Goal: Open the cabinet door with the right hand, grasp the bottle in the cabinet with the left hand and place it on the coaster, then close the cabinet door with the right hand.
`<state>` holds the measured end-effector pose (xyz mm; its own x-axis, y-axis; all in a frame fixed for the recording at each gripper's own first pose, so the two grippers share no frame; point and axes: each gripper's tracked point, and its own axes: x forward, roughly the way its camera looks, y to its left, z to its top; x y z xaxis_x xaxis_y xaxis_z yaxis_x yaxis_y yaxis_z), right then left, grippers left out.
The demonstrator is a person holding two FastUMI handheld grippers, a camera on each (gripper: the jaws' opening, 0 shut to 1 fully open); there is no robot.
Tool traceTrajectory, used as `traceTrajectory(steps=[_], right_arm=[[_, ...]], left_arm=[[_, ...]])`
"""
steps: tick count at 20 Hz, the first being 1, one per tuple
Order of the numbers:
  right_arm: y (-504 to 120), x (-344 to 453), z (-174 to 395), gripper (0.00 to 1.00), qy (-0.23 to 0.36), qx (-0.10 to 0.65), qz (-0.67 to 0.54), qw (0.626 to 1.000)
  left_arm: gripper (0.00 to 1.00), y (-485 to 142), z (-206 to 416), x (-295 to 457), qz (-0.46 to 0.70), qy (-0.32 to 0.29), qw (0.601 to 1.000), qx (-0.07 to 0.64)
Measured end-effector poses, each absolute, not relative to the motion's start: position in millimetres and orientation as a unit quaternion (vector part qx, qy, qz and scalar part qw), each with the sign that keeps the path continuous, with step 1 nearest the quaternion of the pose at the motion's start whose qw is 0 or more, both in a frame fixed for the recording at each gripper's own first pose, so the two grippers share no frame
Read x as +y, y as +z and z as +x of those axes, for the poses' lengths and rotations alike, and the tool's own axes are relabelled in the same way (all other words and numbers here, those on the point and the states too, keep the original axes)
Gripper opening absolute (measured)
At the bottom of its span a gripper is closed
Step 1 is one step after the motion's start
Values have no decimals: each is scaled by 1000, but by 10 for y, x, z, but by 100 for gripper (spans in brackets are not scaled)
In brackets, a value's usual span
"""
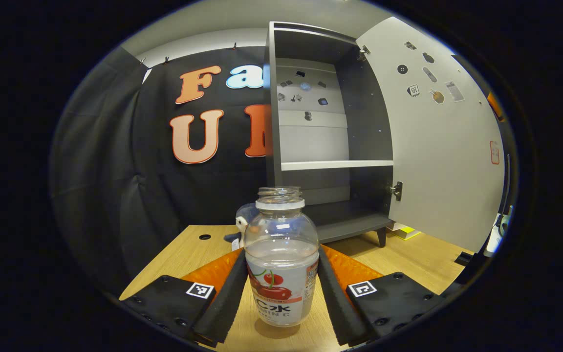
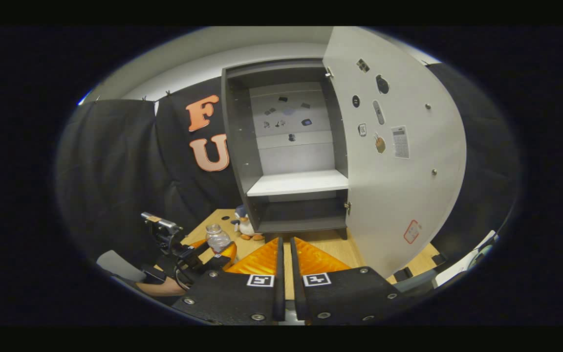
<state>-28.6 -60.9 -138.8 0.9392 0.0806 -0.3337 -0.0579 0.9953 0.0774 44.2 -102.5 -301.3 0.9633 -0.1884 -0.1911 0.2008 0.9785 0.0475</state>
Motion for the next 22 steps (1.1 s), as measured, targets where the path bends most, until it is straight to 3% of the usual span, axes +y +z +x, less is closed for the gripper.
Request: traceTrajectory(steps=[11,20,22], right_arm=[[-2115,-410,-126,7,45,258,31,965],[-2212,-362,-118,7,46,274,38,960],[-2231,-367,-125,7,45,277,37,959]], left_arm=[[85,-4054,582,-920,22,-86,986,140],[87,-3991,479,-913,39,-75,987,138],[100,-3925,439,-933,47,-78,988,127]])
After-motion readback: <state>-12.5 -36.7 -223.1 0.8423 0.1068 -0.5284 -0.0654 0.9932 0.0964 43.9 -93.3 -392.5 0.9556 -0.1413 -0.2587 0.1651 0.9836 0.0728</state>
